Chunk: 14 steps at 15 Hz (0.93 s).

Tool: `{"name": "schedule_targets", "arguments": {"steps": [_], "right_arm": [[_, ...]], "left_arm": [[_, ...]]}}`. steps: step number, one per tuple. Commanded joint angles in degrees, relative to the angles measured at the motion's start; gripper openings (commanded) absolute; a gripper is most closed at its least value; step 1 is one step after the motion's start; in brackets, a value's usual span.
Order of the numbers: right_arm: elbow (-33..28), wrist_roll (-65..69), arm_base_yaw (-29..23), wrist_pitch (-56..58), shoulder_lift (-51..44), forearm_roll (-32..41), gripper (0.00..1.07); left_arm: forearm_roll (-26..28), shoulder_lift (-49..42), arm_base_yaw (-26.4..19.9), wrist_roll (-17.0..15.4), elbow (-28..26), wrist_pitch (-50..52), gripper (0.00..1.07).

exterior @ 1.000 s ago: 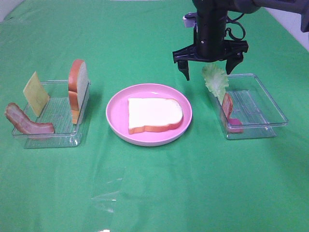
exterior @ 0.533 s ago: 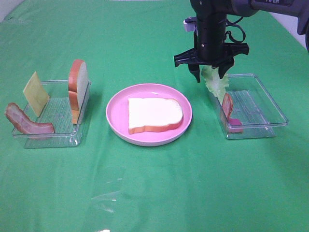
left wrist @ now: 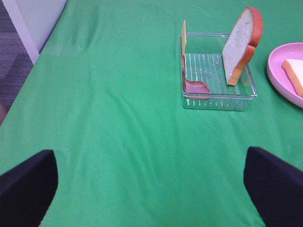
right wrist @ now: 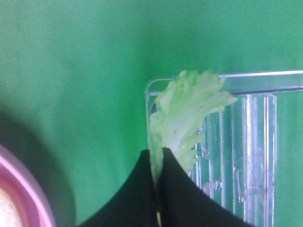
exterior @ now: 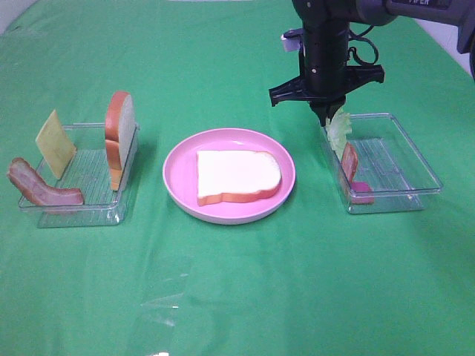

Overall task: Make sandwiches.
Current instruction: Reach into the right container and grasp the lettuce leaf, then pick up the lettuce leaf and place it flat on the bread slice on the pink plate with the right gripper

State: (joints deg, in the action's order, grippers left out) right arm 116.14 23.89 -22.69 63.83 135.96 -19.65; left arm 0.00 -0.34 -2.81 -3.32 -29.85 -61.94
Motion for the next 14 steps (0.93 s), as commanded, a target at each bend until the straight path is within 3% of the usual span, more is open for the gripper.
{"name": "schedule_targets", "arguments": {"steps": [1,5,11,14], "right_arm": [[0.06,-5.61,0.0,0.46,-2.64,0.63,0.0],[0.06,-13.52,-0.06,3.84,-10.2,1.09,0.0],[0.06,-19.14,-0.11,8.02,-14.9,8.65,0.0],[0.0,-19.31,-0.11,7.45,-14.9,17.02,0.0]], "left_arm": [[0.0,-0.17,-0.29,0.17,0.11,0.17,1.0],[0.0,-0.17,-0.29,0.17,0.11,0.17,1.0],[0.0,-0.17,-0.29,0.17,0.11,0.17,1.0],[0.0,-0.17,-0.29,0.17,0.11,0.17,1.0]]}}
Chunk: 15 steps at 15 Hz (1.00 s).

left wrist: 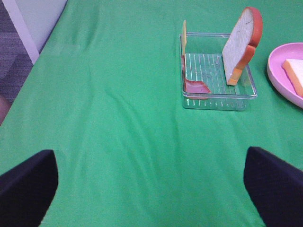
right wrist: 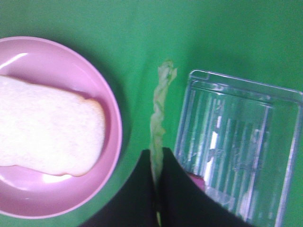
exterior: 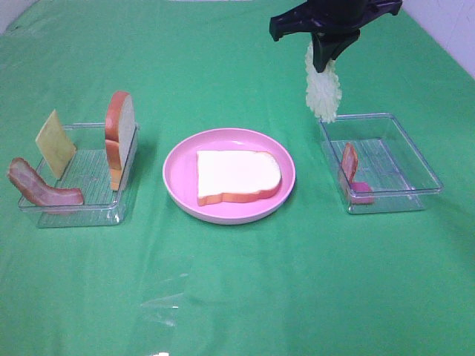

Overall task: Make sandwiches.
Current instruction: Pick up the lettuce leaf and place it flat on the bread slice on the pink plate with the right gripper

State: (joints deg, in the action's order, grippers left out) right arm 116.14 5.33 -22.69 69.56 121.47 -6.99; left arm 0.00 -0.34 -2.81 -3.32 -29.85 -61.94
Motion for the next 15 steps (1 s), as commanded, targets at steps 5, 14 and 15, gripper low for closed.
{"name": "schedule_targets", "arguments": {"steps": [5,14,15], "right_arm": [[-0.06,-5.61,-0.4,0.63,2.23,23.89,0.0],[-0.06,-7.91,-9.4,-7.91,5.61,26.18,0.0],[-0.06,-7.91,-9.4,-8.02,5.67,25.61,0.0]], "left_arm": [[0.0,-0.17,-0.29,0.17,0.11,0.17,1.0],[0.0,-0.17,-0.29,0.17,0.11,0.17,1.0],[0.0,-0.17,-0.29,0.17,0.11,0.17,1.0]]}}
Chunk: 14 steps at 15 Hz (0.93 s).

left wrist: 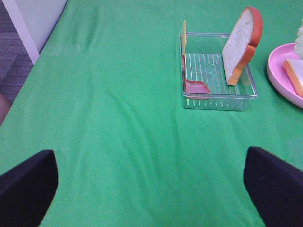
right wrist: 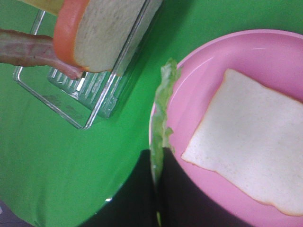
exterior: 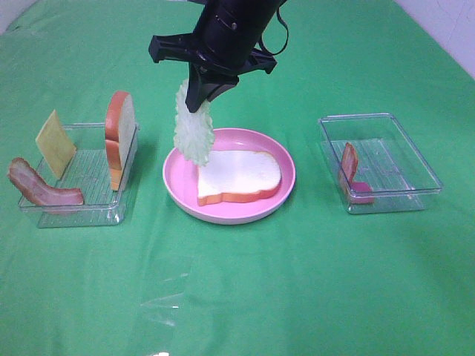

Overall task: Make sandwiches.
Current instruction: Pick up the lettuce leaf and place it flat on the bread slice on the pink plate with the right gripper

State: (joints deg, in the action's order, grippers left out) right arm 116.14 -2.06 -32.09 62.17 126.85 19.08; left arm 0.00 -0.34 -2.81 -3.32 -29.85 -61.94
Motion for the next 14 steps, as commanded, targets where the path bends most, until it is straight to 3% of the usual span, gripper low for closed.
{"name": "schedule_targets", "arguments": {"steps": [1,6,11,14], "right_arm": [[-0.06,-0.46,0.0,-0.8,0.57,-0.69,0.0],[-0.06,0.0,0.11,-1.72,5.33,-2.98,0.0],[-0.06,7.73,0.23,-1.66,9.97,-21.83,0.0],[-0.06,7.68,0.17,-1.15,10.03,-21.08,0.0]], "left_arm": [[0.0,-0.17,-0.29,0.17,0.11,0.17,1.0],[0.0,-0.17,-0.29,0.17,0.11,0.17,1.0],[0.0,-0.17,-0.29,0.17,0.11,0.17,1.0],[0.0,-0.17,-0.29,0.17,0.11,0.17,1.0]]}}
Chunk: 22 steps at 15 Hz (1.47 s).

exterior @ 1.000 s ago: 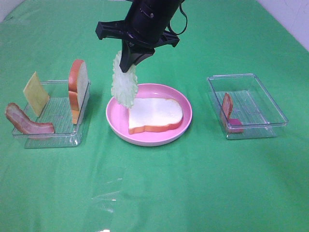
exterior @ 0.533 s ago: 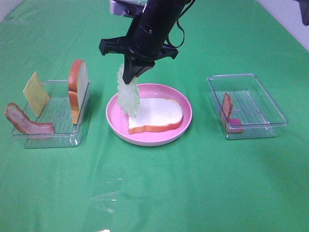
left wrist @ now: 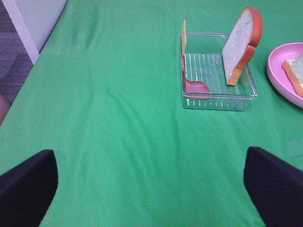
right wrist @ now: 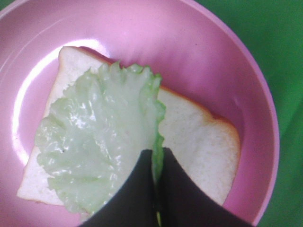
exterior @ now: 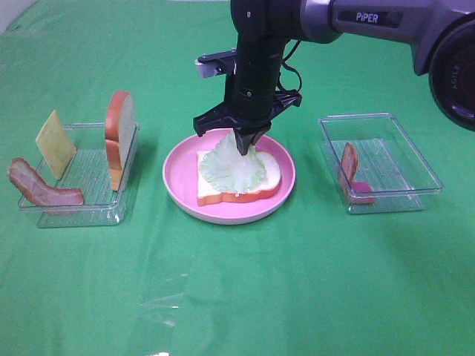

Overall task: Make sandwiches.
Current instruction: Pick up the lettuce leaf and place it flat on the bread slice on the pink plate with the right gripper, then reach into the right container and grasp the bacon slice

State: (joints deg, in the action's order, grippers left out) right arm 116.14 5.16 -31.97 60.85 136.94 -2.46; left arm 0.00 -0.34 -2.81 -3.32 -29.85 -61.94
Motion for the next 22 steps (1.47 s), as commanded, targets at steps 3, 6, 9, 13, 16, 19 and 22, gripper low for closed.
{"name": "schedule_targets", "arguments": {"steps": [3,6,9,13,16,19,22], "right_arm": [[0.0,0.46,-0.06,0.52,-0.06,3.27,0.31],[0.06,-2.18,-0.06,4.01,-0.74,1.95,0.99],[0.06,-2.35,-0.06,5.84,-3.84,-1.38,0.98],[0.06,-2.29,0.06,10.08,-12.32,-6.99,0.98],[0.06,-1.89,2.01,14.67,-16.16,-9.85,0.98],[-3.38,-1.89,6.07,15.24,-20.05,-7.85,0.98],[-10.03,-1.09,9.45,15.24,-23.66,-7.45,0.98]], "left_arm": [[0.0,-0.17,-0.29,0.17,0.11,0.17,1.0],[0.0,-0.17,-0.29,0.17,0.11,0.17,1.0],[0.0,-0.17,-0.29,0.17,0.11,0.17,1.0],[0.0,-0.17,-0.29,0.17,0.11,0.17,1.0],[0.0,-0.17,-0.29,0.23,0.11,0.17,1.0],[0.0,-0.17,-0.29,0.23,0.11,0.17,1.0],[0.0,-0.17,-0.29,0.23,0.11,0.17,1.0]]}}
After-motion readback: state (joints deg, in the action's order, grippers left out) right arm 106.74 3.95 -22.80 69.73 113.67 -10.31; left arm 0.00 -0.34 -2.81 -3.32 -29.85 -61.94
